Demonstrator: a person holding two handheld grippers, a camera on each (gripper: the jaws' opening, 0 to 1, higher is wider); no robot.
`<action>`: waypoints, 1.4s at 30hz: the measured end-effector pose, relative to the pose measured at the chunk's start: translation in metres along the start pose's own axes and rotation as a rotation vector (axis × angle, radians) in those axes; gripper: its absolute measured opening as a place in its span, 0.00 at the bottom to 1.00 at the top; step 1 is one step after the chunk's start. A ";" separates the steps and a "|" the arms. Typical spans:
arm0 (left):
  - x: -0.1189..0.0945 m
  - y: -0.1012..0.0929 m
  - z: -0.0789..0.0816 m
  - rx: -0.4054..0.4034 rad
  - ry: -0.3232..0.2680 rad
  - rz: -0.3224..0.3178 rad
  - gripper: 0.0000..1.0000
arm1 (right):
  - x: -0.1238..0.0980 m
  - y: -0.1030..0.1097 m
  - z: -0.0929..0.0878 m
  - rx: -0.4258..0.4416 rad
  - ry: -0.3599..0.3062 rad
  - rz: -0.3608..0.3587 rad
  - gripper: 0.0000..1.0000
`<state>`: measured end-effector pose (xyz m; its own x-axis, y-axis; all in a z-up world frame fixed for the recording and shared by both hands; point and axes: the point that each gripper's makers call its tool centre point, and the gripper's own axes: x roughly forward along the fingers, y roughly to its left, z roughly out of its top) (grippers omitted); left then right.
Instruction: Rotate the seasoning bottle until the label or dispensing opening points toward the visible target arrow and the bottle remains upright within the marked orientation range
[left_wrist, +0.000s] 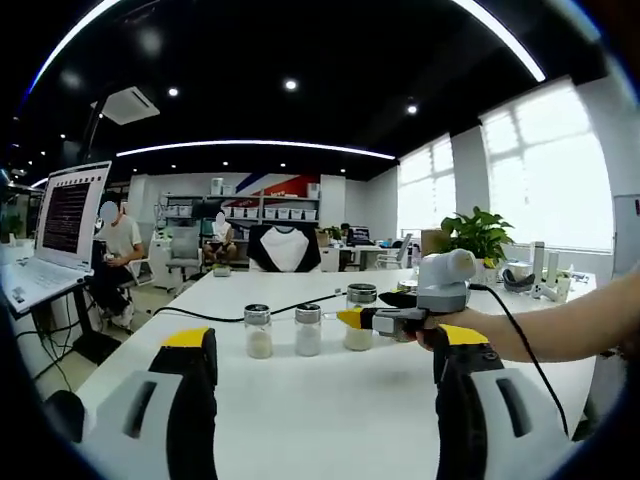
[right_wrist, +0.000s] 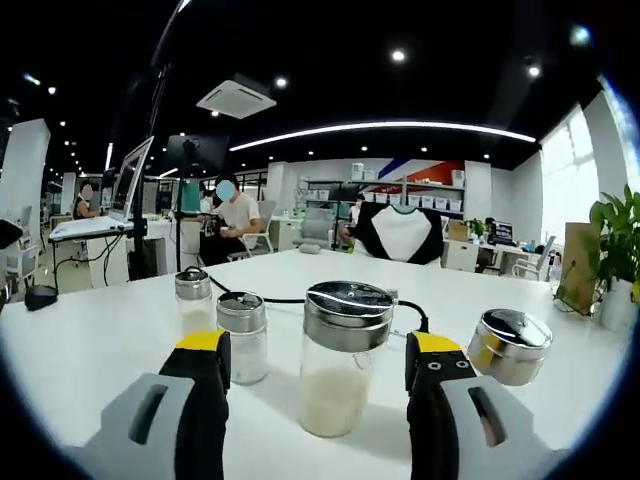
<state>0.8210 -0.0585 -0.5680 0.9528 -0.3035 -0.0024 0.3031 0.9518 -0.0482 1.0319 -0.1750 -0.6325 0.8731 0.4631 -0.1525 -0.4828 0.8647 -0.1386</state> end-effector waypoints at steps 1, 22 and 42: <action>0.000 0.000 0.000 0.001 0.000 0.001 0.94 | 0.003 -0.001 0.002 -0.005 -0.013 -0.003 0.71; 0.000 0.005 0.000 -0.012 -0.010 0.022 0.94 | 0.026 -0.012 -0.022 0.038 0.087 -0.081 0.45; 0.004 -0.007 -0.004 -0.005 -0.002 -0.006 0.91 | 0.019 -0.011 -0.028 0.086 0.132 -0.052 0.41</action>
<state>0.8224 -0.0660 -0.5720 0.9512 -0.3087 0.0002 0.3082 0.9498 -0.0533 1.0522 -0.1813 -0.6611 0.8775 0.3928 -0.2752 -0.4250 0.9028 -0.0664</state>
